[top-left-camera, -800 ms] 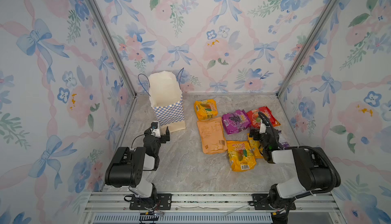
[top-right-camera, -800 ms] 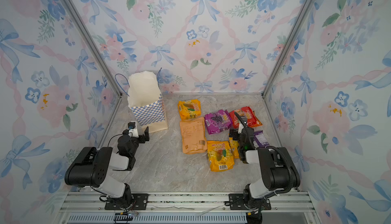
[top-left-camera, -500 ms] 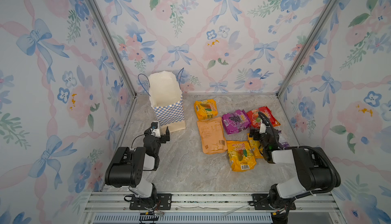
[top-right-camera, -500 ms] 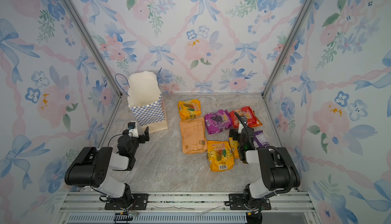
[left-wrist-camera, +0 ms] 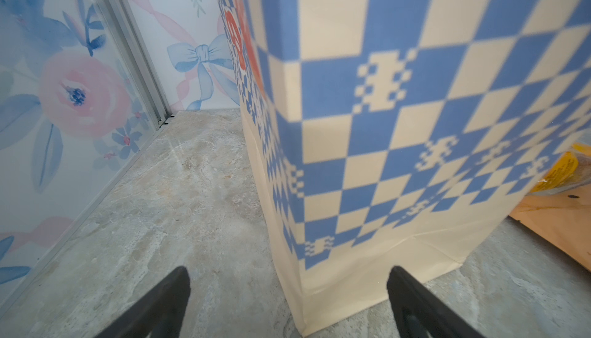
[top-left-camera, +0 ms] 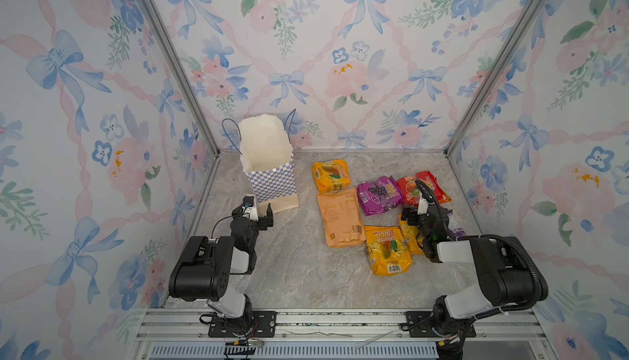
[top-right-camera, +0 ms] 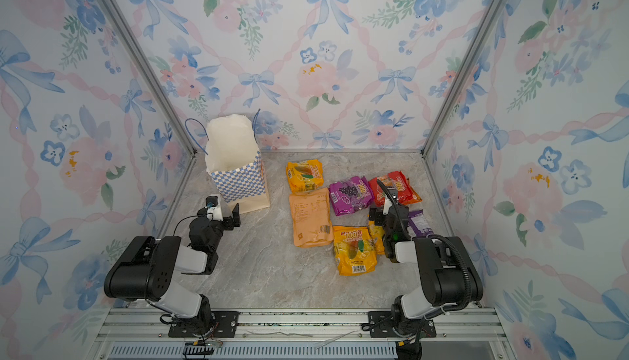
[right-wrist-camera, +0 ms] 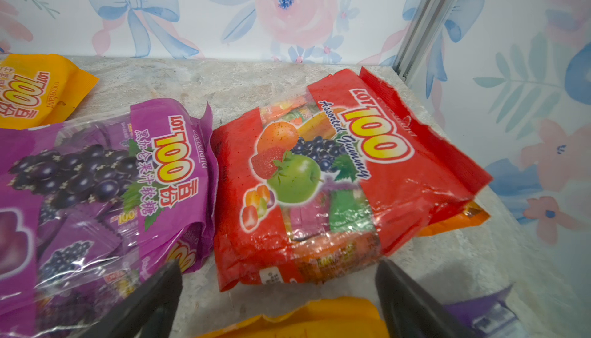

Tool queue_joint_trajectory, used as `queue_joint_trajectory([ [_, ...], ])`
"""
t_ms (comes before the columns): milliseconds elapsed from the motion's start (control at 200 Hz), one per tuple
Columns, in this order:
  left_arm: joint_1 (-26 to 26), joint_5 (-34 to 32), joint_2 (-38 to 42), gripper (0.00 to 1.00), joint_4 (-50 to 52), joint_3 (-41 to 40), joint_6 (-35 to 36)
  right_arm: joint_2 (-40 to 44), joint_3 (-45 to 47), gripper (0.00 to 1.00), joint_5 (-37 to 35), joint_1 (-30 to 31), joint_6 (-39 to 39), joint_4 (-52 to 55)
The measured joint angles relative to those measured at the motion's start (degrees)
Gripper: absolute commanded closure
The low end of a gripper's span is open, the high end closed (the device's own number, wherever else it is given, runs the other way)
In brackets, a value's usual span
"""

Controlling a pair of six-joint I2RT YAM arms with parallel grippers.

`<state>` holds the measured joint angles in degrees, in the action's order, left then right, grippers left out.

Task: Place the snacks into the paper bag
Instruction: Pick up the snack at the center of the table.

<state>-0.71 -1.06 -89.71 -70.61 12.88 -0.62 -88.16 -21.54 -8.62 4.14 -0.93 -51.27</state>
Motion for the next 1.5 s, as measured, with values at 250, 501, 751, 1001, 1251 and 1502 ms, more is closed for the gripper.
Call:
queue_joint_trajectory([
  [250, -0.22, -0.28, 0.74, 0.02, -1.42, -1.29, 0.0, 0.17, 0.0, 0.04, -1.99, 0.81, -0.15, 0.13],
  [501, -0.66, -4.9, 12.24, 0.02, -1.75, -6.01, -0.44, 7.98, -5.38, 0.04, -6.58, 4.55, -1.81, 12.98],
  [751, -0.87, -10.4, 28.57, 0.02, 5.27, -7.04, -4.59, 15.1, -22.14, 0.04, -6.43, 8.59, -1.18, 37.0],
  [1001, -1.03, -11.78, 38.25, 0.02, 26.4, 2.49, -10.56, 10.88, -41.29, 0.04, 8.72, 9.18, 6.14, 65.61],
  [1251, -1.03, -11.61, 39.26, 0.02, 44.72, 15.17, -16.55, 6.23, -42.97, 0.04, 25.68, 14.95, 11.13, 81.07],
  [1502, -0.74, -9.46, 34.03, 0.02, 61.61, 29.62, -21.84, 6.16, -41.18, 0.03, 29.92, 20.76, 14.05, 86.03],
])
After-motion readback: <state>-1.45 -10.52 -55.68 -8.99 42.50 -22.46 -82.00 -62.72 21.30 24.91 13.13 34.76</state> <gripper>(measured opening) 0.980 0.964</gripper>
